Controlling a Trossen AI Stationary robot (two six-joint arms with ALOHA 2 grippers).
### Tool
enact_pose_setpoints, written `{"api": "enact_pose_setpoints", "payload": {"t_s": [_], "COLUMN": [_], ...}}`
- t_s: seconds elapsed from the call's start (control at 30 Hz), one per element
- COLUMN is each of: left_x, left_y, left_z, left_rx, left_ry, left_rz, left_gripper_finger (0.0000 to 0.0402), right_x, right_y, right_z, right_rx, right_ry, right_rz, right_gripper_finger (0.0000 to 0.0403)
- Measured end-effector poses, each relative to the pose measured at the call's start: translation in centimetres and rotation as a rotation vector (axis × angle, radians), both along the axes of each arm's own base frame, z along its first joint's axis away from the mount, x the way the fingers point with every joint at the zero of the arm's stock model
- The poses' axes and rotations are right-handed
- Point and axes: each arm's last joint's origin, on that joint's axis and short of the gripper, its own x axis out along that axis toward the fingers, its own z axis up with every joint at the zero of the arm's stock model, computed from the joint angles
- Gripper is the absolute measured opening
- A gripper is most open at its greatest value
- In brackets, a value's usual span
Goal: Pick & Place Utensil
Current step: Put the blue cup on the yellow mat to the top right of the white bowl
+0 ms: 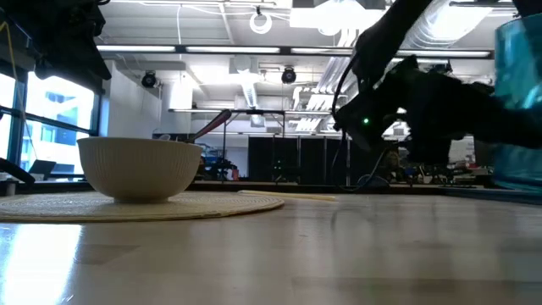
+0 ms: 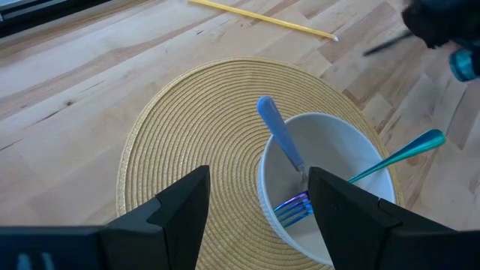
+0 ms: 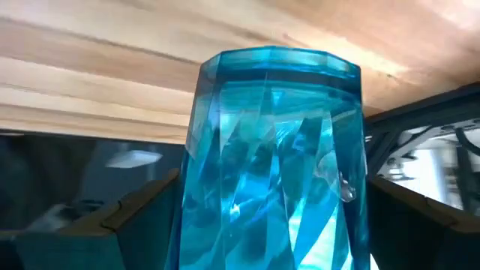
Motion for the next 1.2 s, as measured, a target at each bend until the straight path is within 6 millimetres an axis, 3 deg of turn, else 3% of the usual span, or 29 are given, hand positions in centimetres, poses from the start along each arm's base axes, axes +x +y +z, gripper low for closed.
{"api": "enact_pose_setpoints", "payload": {"t_s": [0.33,0.57,0.87,1.2], "left_x": [0.0,0.0,0.0,0.0], "left_y": [0.0,0.0,0.0,0.0], "left_z": [0.0,0.0,0.0,0.0], "left_rx": [0.0,0.0,0.0,0.0], "left_ry": [0.001,0.001,0.001,0.002], "left_rz": [0.0,0.0,0.0,0.0], "left_gripper_finger": [0.0223,0.0223,0.0223,0.0223], "right_x": [-0.3,0.5,3.4,3.5], "right_y": [-5.3,-7.0,-8.3,-10.5], "right_z": [-0.1,-0.5,-1.3,-1.6], "right_rx": [0.088,0.157,0.213,0.082], "right_ry": [-0.121,-0.258,-0.417,-0.321], "right_rz": [-0.239,-0.403,-0.602,-0.75], "right_gripper_finger": [0.0346,0.0347,0.0349,0.035]}}
